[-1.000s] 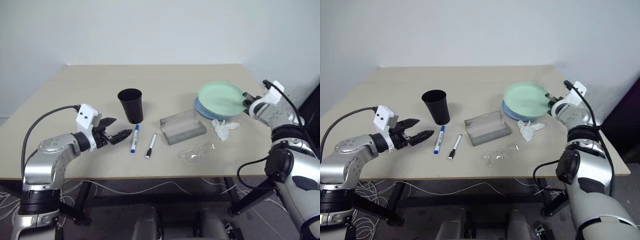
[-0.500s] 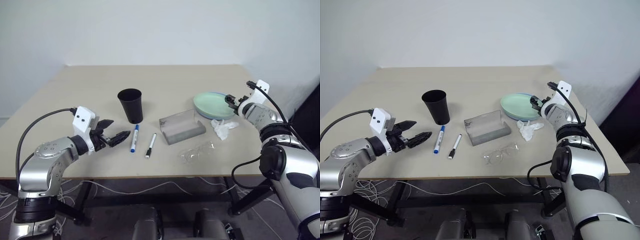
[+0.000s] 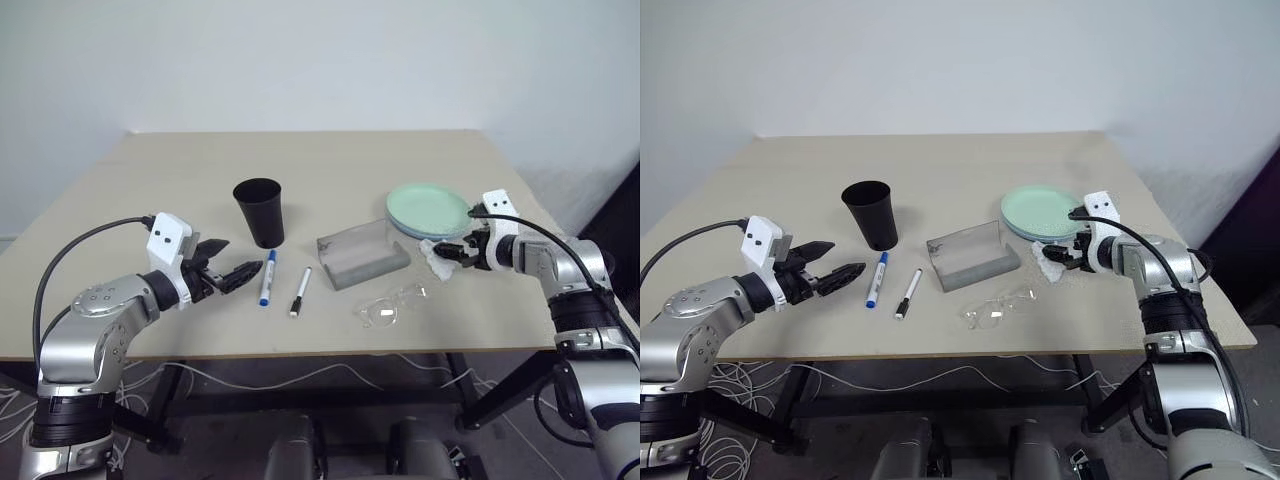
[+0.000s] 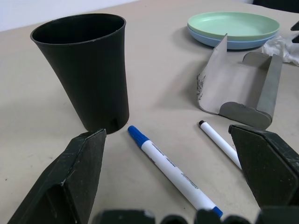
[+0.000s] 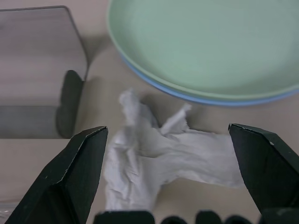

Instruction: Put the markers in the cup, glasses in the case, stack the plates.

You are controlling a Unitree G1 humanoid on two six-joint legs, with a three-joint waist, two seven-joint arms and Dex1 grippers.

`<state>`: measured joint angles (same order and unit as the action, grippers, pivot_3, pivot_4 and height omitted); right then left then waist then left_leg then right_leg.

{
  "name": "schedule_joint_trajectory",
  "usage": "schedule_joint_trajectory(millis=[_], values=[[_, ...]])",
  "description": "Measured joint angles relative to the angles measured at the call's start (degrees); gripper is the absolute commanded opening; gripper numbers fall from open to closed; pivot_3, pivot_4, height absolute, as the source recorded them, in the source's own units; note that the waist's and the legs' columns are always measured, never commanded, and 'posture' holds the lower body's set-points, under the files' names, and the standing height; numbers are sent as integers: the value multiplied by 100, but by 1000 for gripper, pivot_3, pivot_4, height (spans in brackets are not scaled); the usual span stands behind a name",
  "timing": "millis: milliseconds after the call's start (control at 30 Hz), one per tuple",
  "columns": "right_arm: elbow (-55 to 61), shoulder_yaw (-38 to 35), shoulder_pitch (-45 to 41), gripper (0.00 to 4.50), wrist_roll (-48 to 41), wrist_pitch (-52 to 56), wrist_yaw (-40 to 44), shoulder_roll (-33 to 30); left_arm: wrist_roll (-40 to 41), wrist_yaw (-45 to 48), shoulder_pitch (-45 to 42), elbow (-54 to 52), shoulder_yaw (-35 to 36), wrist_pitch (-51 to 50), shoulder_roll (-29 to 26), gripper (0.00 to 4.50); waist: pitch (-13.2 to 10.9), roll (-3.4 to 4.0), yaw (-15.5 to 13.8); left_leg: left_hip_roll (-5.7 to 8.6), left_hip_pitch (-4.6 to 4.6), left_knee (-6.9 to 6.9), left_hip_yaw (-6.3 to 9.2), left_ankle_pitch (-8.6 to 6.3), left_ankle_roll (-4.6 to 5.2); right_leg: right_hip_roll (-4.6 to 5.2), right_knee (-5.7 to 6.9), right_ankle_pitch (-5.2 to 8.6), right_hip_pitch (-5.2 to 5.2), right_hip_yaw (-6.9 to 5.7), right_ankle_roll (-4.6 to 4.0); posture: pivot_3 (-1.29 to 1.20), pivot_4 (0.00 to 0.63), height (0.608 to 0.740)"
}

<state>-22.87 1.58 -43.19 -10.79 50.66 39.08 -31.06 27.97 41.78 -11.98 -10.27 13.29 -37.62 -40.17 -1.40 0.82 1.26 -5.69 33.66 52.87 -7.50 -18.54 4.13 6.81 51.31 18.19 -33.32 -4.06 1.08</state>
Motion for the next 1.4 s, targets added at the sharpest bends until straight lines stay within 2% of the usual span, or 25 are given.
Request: schedule_joint_trajectory(millis=[400, 500, 600, 900, 967, 1133, 1233, 1400], values=[[-145, 303, 141, 4471, 181, -242, -90, 256, 0, -2, 0, 0, -6, -7, 10, 4500, 1, -1, -6, 1, 1, -1, -9, 0, -5, 4, -2, 0, -1, 2, 0, 0, 0, 639], [-466, 307, 139, 4471, 287, -607, -268, 354, 0, -3, 2, 0, -6, -8, 15, 4500, 2, -4, -3, 1, 0, 0, -10, -1, -3, 4, 0, 0, -2, 2, 0, 0, 0, 639], [-752, 284, 121, 3897, 308, -844, -395, 436, 1, -5, 4, 0, -6, -9, 16, 4500, 3, -5, -2, 1, 0, 1, -9, -1, -4, 3, 3, 0, -2, 2, 0, 0, 0, 639], [-887, 217, 103, 608, 351, -972, -409, 391, 0, -4, 4, 1, -6, -9, 17, 4500, 3, -4, -3, 0, 0, 0, -9, -1, -3, 3, 2, 0, -3, 2, -1, 0, 0, 639], [-887, 217, 93, 39, 352, -942, -365, 351, 0, -4, 4, 4, -6, -9, 17, 4500, 2, -4, -3, 0, 0, 0, -10, -1, -3, 3, 2, 0, -3, 2, -1, 0, 0, 639], [-785, 215, -178, 39, 295, -799, -94, 302, -1, 2, -1, 20, -6, -6, 16, 4500, 1, -2, -1, 0, 0, 0, -9, -1, -3, 3, 5, 0, -6, 3, -1, 0, 0, 639], [-805, 170, -640, 39, 256, -807, -17, 323, -2, 8, -26, 28, -8, 3, 15, 4500, 1, -2, 2, -2, 0, -1, -10, -1, -3, 2, 6, 0, -8, 3, -1, 0, 0, 639], [-1733, 79, -1526, 39, 352, -1597, -268, 626, -6, 9, -82, 51, -52, 16, 23, 4500, 2, -4, -1, -2, 0, -1, -12, -2, -5, 2, 8, 0, -10, 3, -1, 0, 0, 639]])
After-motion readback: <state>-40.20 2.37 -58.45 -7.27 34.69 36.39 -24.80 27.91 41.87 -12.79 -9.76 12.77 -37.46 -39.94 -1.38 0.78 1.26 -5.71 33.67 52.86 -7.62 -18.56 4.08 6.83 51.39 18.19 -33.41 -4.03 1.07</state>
